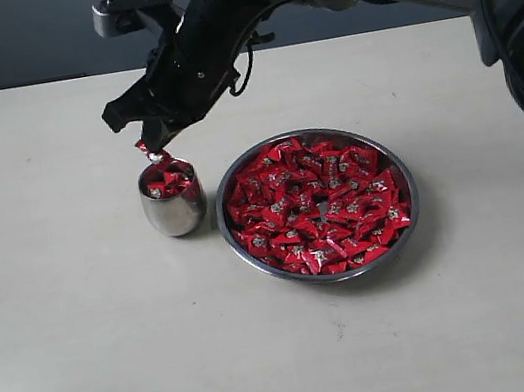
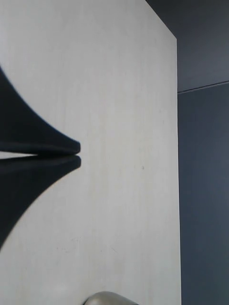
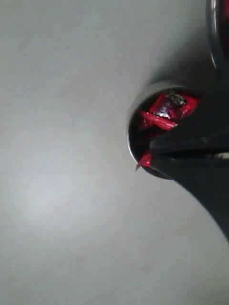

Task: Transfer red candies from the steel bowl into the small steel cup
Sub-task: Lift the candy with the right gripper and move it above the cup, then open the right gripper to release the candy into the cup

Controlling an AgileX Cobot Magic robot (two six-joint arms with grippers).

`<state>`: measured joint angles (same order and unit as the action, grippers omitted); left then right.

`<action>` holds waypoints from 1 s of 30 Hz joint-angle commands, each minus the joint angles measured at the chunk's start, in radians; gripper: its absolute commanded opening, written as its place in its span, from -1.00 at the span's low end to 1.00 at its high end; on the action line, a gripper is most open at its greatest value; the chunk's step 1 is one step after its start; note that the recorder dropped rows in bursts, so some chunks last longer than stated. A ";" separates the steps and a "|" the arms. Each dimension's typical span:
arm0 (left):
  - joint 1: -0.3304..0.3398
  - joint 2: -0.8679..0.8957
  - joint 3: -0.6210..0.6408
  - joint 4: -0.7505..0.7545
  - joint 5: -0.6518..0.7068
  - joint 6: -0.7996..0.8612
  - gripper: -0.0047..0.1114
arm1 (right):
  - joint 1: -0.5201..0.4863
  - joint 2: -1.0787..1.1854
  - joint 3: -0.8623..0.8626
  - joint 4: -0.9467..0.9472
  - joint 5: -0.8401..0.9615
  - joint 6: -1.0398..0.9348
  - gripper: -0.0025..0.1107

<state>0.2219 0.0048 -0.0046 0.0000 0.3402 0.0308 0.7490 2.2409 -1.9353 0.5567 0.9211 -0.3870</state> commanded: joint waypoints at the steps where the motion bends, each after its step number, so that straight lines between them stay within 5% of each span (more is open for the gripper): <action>1: -0.005 -0.005 0.005 -0.006 -0.010 -0.001 -0.91 | 0.003 0.008 -0.015 -0.075 0.017 0.026 -0.97; 30: -0.005 -0.005 0.005 -0.006 -0.010 -0.001 -0.91 | 0.030 0.053 -0.015 -0.140 -0.017 0.028 -0.97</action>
<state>0.2219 0.0048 -0.0046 0.0000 0.3402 0.0308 0.7813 2.2943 -1.9452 0.4409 0.9155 -0.3590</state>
